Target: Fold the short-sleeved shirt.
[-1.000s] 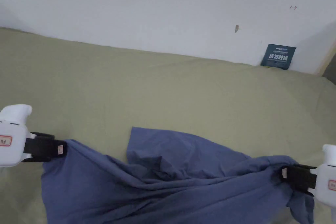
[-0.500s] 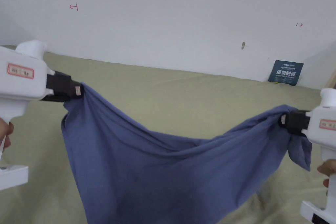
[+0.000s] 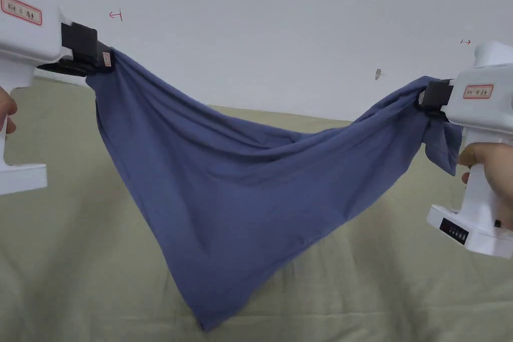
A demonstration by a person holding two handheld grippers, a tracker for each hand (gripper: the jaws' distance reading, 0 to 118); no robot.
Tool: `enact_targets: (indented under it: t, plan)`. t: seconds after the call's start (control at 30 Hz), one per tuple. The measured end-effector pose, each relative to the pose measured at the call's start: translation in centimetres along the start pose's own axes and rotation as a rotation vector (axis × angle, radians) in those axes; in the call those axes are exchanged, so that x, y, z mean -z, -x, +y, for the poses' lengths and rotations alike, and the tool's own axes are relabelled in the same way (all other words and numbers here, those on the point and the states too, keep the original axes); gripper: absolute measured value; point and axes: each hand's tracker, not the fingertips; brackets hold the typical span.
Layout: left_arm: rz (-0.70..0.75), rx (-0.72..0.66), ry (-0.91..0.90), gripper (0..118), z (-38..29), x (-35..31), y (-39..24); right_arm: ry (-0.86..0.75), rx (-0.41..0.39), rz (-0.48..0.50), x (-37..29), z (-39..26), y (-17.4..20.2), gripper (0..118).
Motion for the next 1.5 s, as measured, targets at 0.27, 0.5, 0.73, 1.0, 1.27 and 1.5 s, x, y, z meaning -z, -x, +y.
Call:
enact_targets:
  t: [0.27,0.5,0.73,1.0,1.27,1.5]
  plan:
    - [0.026,-0.017,-0.042,3,0.7,0.6,1.4,-0.02,0.013,-0.002,1.2,1.2,-2.7,11]
    - [0.008,-0.052,-0.002,3,-2.9,1.4,2.2,0.005,0.08,-0.012,1.3,-1.4,-6.1,11]
    - [-0.02,-0.065,0.107,3,-9.1,1.3,3.6,0.075,0.093,-0.015,0.2,-6.5,-8.6,11]
    - [-0.055,-0.142,0.217,3,-17.2,-0.7,5.9,0.193,0.019,0.012,-4.1,-13.8,-10.0,11]
    - [-0.073,-0.122,0.338,3,-25.0,-5.3,5.8,0.274,0.056,0.02,-9.9,-19.4,-11.6,11]
    - [-0.082,-0.175,0.426,3,-31.0,-8.2,6.4,0.371,0.085,-0.008,-13.0,-23.4,-12.3,11]
